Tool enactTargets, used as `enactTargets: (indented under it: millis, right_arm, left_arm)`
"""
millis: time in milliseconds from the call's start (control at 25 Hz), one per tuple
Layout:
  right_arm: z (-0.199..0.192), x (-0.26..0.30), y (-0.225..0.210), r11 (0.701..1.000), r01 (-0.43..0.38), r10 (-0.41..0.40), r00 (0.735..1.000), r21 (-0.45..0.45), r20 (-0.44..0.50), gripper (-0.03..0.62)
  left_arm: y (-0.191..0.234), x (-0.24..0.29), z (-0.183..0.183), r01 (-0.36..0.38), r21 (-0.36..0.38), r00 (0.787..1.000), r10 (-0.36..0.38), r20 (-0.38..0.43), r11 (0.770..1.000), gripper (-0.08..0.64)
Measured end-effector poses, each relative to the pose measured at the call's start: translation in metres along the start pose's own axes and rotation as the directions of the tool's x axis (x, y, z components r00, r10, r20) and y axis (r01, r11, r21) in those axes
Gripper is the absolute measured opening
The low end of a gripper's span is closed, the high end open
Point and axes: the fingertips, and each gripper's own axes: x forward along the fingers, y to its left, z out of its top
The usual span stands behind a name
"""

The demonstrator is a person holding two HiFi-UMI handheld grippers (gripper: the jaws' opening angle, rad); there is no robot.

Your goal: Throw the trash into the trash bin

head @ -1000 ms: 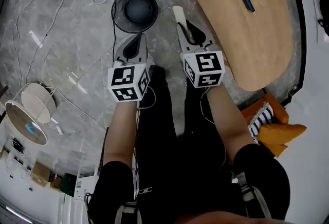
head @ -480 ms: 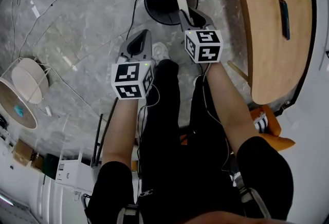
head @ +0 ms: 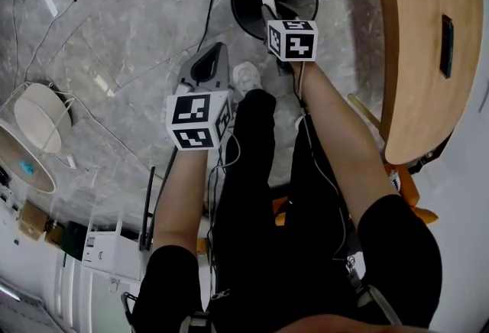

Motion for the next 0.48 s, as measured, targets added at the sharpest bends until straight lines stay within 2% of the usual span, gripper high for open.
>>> enactTargets:
  millis: [240,360,480]
  right_arm:
    - [-0.011,0.039,-0.001,1.000,-0.009,0.006,0.994,-0.025,-0.111,0.121]
    - [-0.012,0.046,-0.002,0.995,-0.021,0.006,0.989,-0.098,-0.149,0.142]
    - [-0.007,0.040,-0.001,0.986,-0.021,-0.004,0.989,-0.167,-0.146,0.149]
  left_arm:
    - [0.010,0.005,-0.003,-0.009,-0.005,1.000,0.009,-0.004,1.000,0.012]
    - [0.012,0.004,-0.006,-0.011,-0.004,1.000,0.010,-0.009,1.000,0.012]
    - [0.013,0.003,-0.011,-0.009,-0.003,1.000,0.009,-0.014,1.000,0.012]
